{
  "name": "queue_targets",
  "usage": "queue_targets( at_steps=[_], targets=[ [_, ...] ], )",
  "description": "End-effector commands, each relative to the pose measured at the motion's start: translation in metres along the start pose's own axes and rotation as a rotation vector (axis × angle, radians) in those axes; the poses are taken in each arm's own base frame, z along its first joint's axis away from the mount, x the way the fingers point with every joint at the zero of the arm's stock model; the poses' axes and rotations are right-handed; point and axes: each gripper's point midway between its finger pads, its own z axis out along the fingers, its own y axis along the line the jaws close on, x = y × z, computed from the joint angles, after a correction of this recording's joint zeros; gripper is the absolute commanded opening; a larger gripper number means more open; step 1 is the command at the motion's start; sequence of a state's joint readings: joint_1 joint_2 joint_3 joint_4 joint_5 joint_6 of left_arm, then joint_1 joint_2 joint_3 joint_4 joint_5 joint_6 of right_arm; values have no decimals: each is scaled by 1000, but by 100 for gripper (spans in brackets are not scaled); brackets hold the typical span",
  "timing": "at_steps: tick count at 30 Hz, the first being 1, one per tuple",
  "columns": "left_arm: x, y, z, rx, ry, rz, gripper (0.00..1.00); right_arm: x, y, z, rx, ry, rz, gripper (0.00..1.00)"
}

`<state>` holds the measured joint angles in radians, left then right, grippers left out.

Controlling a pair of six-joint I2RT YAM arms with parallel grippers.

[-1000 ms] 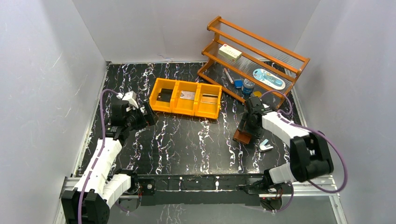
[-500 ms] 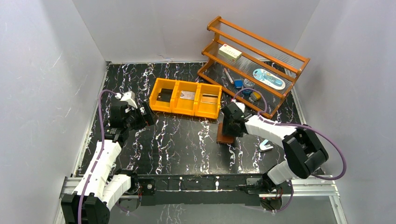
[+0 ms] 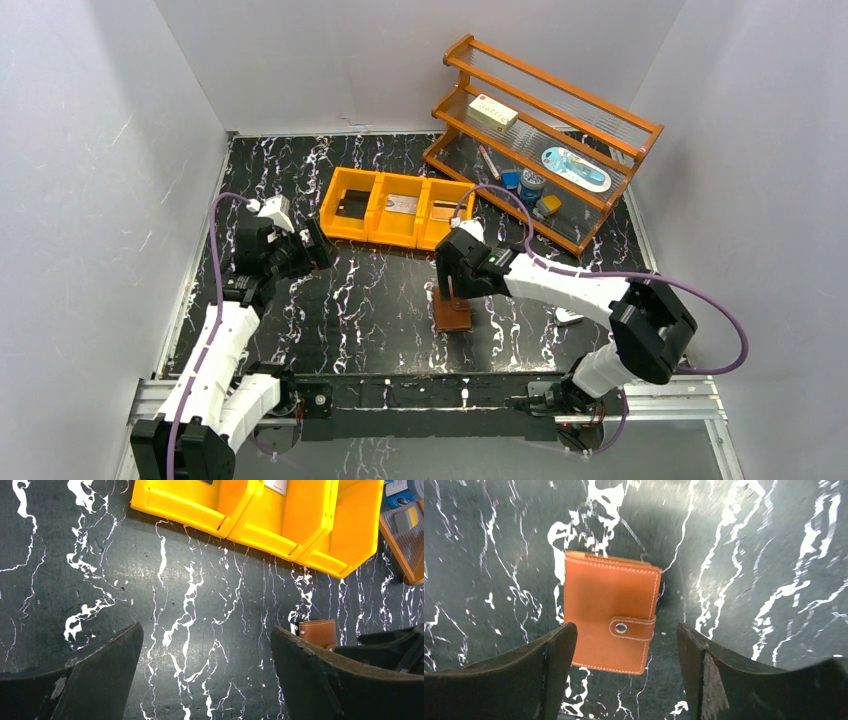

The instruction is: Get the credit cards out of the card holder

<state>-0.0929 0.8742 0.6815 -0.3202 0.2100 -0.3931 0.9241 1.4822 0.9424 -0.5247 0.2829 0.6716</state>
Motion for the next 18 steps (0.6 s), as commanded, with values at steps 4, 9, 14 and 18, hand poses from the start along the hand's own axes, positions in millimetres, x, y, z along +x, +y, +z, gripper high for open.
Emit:
queue_targets(
  at_steps=[4, 9, 14, 18],
  targets=[
    [-7, 4, -2, -24, -34, -5, 98, -53, -21, -22, 145, -212, 23, 87],
    [-3, 17, 4, -87, -21, -19, 98, -40, -17, -8, 155, -135, 37, 85],
    [0, 15, 8, -67, -4, -9, 98, -22, -6, 3, 98, -61, 70, 75],
    [6, 14, 10, -54, 25, -16, 98, -16, -3, 6, 70, -48, 81, 67]
  ],
)
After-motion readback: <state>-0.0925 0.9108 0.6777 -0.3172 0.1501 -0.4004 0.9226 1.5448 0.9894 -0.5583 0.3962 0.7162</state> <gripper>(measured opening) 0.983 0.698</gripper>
